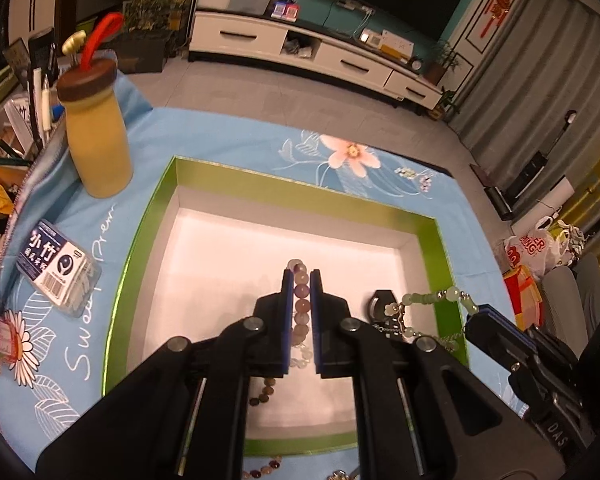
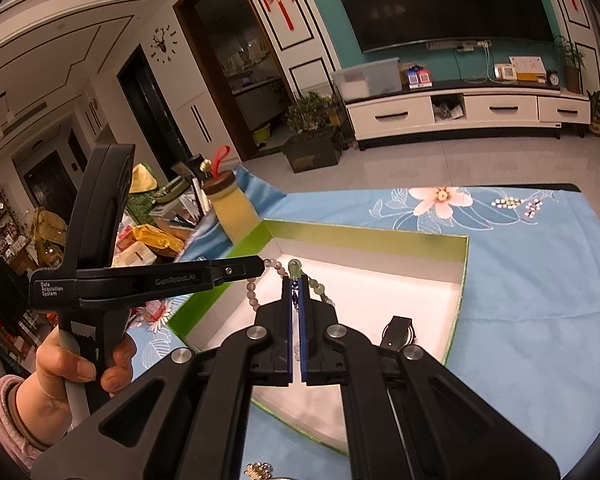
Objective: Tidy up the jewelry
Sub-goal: 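Lower both bracelets into the green box and open both tools, then withdraw both open tools from the box toward the remaining jewelry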
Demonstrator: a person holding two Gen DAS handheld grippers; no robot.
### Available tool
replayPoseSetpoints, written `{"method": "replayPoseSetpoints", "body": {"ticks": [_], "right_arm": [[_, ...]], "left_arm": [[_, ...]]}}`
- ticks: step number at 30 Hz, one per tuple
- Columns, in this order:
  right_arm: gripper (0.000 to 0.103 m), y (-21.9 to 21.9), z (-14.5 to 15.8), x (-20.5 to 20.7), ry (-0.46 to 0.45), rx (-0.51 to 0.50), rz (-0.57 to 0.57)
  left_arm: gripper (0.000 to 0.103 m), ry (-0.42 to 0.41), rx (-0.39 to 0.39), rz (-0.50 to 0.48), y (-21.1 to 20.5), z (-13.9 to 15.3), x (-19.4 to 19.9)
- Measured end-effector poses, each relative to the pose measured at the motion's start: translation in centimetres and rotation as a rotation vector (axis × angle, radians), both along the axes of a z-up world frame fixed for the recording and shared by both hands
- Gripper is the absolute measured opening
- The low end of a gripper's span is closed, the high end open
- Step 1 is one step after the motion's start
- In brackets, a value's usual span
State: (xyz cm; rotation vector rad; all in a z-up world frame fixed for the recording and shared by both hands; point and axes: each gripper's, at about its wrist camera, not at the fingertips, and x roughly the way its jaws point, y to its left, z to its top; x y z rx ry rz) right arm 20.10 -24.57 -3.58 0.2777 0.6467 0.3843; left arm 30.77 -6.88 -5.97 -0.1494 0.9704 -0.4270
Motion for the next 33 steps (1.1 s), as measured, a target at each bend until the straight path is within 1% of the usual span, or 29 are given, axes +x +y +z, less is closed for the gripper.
{"method": "replayPoseSetpoints", "body": {"ticks": [6, 10, 14, 20, 22, 24, 25, 27, 28, 29, 31, 32, 33], "right_arm": [[0.002, 0.3, -1.9, 1.8, 0.074, -0.024, -0.005], [0.002, 0.6, -2.9, 2.5, 0.111, -0.039, -0.010], [0.002, 0.6, -3.3, 3.3, 0.134, -0.042, -0.021], [0.002, 0.8, -4.1, 4.3, 0.176, -0.056, -0.031], [0.002, 1.0, -4.3, 4.5, 0.185, -0.063, -0.027], [0.002, 0.9, -4.5, 4.5, 0.190, -0.066, -0.034], [0.004, 0.8, -4.5, 4.6, 0.194, -0.064, -0.040], [0.011, 0.5, -4.4, 4.5, 0.199, -0.049, -0.052], [0.016, 0.4, -4.3, 4.4, 0.198, -0.041, -0.057], [0.017, 0.2, -4.1, 4.2, 0.194, -0.036, -0.061], [0.018, -0.2, -3.6, 3.5, 0.183, -0.030, -0.066], [0.022, -0.4, -3.4, 3.0, 0.178, -0.028, -0.069], [0.024, -0.5, -3.2, 2.6, 0.175, -0.026, -0.072]], "left_arm": [[0.008, 0.049, 0.029, 0.002, -0.5, -2.0, 1.8], [0.008, 0.069, 0.049, 0.005, -0.9, -2.8, 2.9], [0.008, 0.076, 0.071, 0.015, -0.7, -3.3, 3.6], [0.009, 0.074, 0.106, 0.061, -0.1, -3.6, 4.4], [0.014, 0.066, 0.116, 0.065, 0.1, -3.5, 4.3], [0.025, 0.054, 0.118, 0.068, 0.4, -3.1, 3.9], [0.028, 0.049, 0.116, 0.067, 0.5, -3.0, 3.8], [0.053, 0.030, 0.119, 0.069, 0.5, -2.2, 3.2], [0.057, 0.019, 0.123, 0.069, 0.5, -1.9, 2.9], [0.061, 0.005, 0.129, 0.068, 0.5, -1.4, 2.4], [0.071, -0.018, 0.141, 0.064, 0.5, -0.6, 1.5], [0.078, -0.031, 0.144, 0.068, 0.7, -0.1, 0.8], [0.080, -0.039, 0.143, 0.068, 0.9, 0.2, 0.4]]}}
